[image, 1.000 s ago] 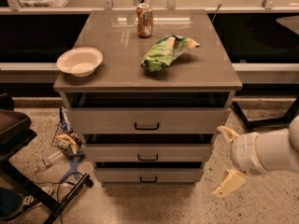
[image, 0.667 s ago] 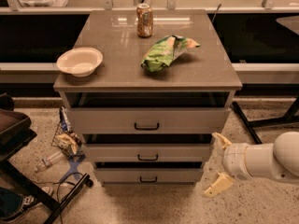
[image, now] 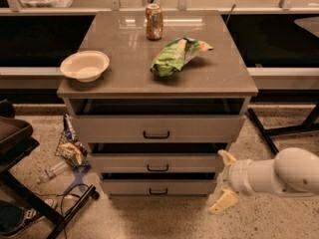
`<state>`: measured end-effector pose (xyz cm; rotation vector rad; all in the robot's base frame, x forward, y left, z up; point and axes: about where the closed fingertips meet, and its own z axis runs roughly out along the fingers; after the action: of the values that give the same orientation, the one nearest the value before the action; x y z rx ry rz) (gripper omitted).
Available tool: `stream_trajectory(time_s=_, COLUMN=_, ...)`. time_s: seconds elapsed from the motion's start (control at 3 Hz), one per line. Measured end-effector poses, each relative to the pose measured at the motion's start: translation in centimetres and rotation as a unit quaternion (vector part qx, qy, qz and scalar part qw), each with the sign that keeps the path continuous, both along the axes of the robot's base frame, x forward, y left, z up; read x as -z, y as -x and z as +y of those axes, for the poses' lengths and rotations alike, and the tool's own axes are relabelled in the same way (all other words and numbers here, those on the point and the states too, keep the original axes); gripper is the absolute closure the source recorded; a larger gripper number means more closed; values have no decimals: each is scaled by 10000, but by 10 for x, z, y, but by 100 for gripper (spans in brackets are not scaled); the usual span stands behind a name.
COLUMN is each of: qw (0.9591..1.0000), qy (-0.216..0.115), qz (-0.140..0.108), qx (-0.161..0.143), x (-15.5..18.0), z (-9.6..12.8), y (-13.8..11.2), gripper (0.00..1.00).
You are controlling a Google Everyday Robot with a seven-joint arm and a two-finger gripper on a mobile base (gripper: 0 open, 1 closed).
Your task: Open bottom drawer
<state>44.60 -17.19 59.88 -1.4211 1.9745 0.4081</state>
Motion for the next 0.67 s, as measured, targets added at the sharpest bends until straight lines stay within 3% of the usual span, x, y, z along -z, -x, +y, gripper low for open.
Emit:
stream_trajectory(time_s=0.33, qw=9992, qy=-390, qz=-52, qx=13, x=85, z=10, y=-30, gripper=0)
stream_trajectory(time_s=0.67, qw=9977, qy=-654, qz=-160, qx=-84, x=150, z=10, y=-39, gripper=0)
